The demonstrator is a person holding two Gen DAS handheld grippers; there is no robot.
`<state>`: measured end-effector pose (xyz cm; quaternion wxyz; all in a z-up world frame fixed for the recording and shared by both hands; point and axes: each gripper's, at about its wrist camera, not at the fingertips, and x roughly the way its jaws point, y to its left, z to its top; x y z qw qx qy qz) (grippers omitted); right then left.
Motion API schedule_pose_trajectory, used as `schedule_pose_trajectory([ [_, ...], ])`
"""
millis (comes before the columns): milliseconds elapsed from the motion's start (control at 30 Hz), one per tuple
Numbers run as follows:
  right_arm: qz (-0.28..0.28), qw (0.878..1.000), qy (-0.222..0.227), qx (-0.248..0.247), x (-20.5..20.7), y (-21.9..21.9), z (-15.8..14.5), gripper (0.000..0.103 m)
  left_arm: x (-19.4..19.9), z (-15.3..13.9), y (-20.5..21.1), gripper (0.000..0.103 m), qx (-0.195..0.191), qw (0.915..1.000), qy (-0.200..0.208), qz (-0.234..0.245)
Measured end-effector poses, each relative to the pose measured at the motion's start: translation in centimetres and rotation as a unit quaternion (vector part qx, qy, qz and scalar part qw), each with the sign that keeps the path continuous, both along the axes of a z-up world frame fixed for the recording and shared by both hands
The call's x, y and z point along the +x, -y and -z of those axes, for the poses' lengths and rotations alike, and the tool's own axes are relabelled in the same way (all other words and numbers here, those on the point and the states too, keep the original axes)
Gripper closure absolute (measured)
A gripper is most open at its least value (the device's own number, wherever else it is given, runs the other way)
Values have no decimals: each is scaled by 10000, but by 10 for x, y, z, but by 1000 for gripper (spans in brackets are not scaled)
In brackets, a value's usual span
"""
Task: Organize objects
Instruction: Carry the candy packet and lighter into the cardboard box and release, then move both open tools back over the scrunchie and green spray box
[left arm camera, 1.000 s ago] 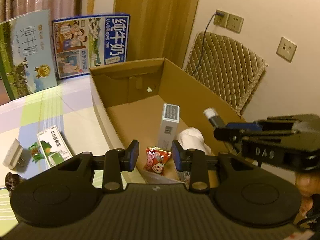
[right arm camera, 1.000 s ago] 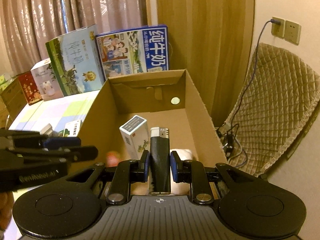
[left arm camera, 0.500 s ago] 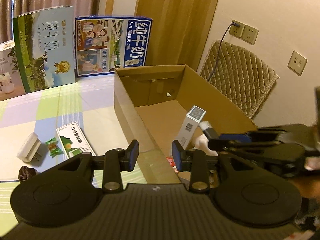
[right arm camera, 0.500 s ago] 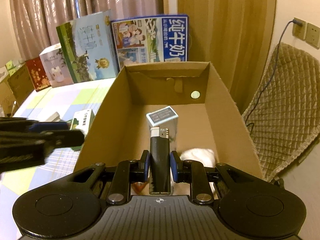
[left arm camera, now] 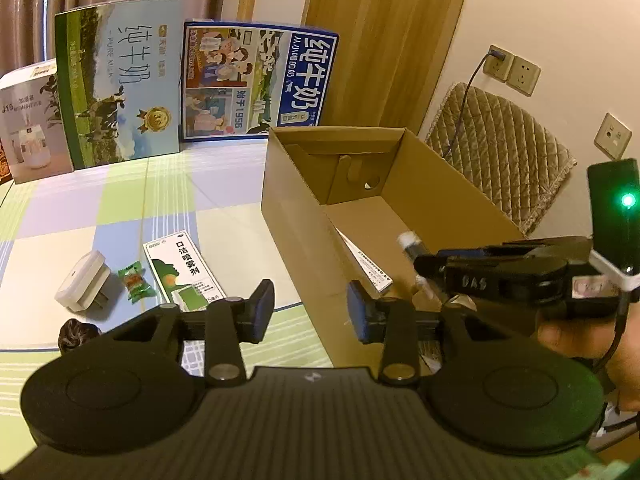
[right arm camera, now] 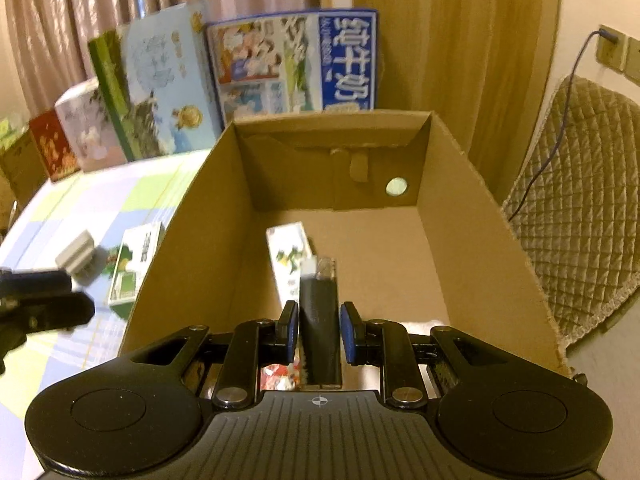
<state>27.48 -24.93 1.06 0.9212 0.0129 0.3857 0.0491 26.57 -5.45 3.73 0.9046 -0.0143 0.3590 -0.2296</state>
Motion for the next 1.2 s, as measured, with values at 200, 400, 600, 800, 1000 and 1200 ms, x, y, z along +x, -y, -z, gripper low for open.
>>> schedule_pose_trajectory([
  [200,216,9990,248,308,-9,12,-18,47,-2,-2,-5,57,-18,10000,22,-61],
  [400,184,9985,401,325,-24,8,-36,46,-4,-1,-17,51,-6,9998,-22,-191],
  [600,86,9981,517,315,-38,-5,-49,36,-5,-4,-34,43,0,9994,-4,-336],
  [800,-201,9965,707,398,-54,-31,-62,24,-10,-7,-69,23,135,9984,103,-540],
  [1000,-483,9926,1017,451,-67,-69,-77,17,-18,-9,-111,9,280,9956,169,-880],
  [1200,-632,9873,1201,823,-73,-104,-85,13,-26,-5,-148,1,550,9920,222,-1118],
])
